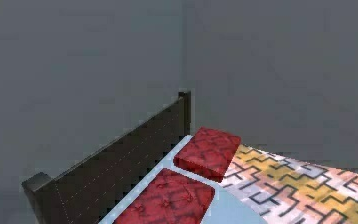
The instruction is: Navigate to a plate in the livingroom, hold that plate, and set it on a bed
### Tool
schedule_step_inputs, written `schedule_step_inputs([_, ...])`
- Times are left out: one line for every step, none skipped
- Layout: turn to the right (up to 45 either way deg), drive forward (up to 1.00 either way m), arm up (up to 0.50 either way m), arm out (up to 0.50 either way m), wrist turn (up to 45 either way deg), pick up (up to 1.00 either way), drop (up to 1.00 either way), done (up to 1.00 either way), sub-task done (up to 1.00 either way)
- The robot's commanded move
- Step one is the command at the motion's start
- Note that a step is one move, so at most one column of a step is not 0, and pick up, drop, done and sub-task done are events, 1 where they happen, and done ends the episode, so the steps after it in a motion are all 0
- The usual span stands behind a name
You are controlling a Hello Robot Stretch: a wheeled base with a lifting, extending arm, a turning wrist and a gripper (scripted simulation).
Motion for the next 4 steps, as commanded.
schedule_step_inputs([-3.0,0.0,0.0,0.0,0.0,0.0,0.0,0.0,0.0])
schedule_step_inputs([45.0,0.0,0.0,0.0,0.0,0.0,0.0,0.0,0.0])
schedule_step_inputs([36.0,0.0,0.0,0.0,0.0,0.0,0.0,0.0,0.0])
schedule_step_inputs([-45.0,0.0,0.0,0.0,0.0,0.0,0.0,0.0,0.0])
